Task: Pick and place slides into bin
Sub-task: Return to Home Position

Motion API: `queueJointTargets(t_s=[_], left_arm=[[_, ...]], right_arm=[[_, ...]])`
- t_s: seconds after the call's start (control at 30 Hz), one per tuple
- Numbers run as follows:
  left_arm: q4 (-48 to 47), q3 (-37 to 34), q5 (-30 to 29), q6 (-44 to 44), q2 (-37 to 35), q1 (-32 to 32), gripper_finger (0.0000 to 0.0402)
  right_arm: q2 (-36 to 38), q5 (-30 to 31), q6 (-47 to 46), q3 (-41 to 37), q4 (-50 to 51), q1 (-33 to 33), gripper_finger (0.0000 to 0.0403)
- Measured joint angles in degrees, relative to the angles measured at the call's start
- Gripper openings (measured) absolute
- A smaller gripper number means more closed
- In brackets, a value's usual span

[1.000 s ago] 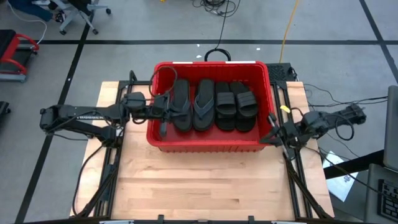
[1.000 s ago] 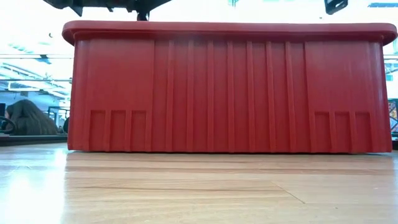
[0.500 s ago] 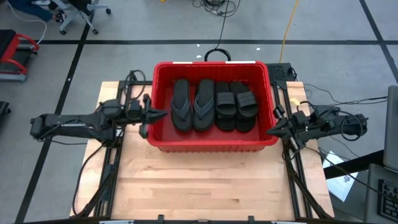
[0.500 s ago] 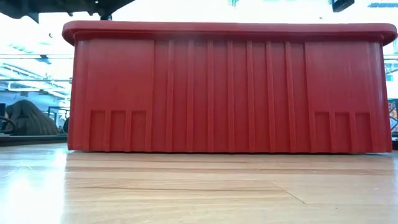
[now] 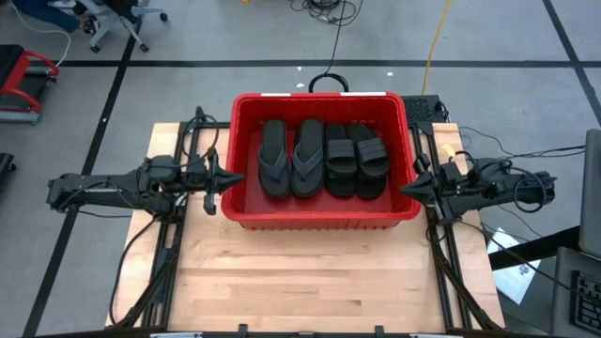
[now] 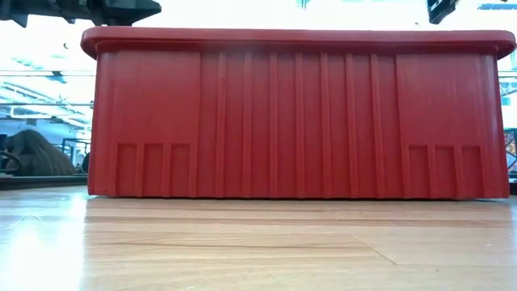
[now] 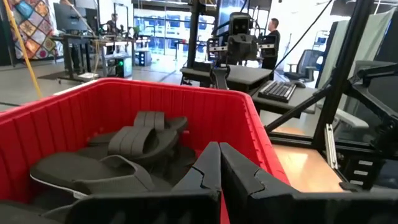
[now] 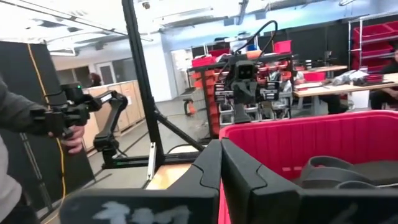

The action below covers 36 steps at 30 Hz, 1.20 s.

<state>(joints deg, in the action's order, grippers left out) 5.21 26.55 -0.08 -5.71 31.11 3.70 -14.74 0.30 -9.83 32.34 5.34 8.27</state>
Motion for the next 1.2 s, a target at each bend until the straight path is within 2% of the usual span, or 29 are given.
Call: queueJointTargets(t_s=[0.43,0.8,1.2], left_arm=[[0.73,0.00,0.00,-0.38,0.33,0.00,0.0020],[0.59,0.01,0.00,-0.33,0.37,0.00,0.0002],[0.57,0.00,0.00,-0.29,0.38,0.00,0.0025]], right_arm=[[0.00,1.27,0.03,-0.09,0.04,0.00,0.0000],[0.00,1.19,0.03,-0.09,0.06,0.00,0.0000],[0.00,1.17,0.03,-0.09,0.04,0.00,0.0000]])
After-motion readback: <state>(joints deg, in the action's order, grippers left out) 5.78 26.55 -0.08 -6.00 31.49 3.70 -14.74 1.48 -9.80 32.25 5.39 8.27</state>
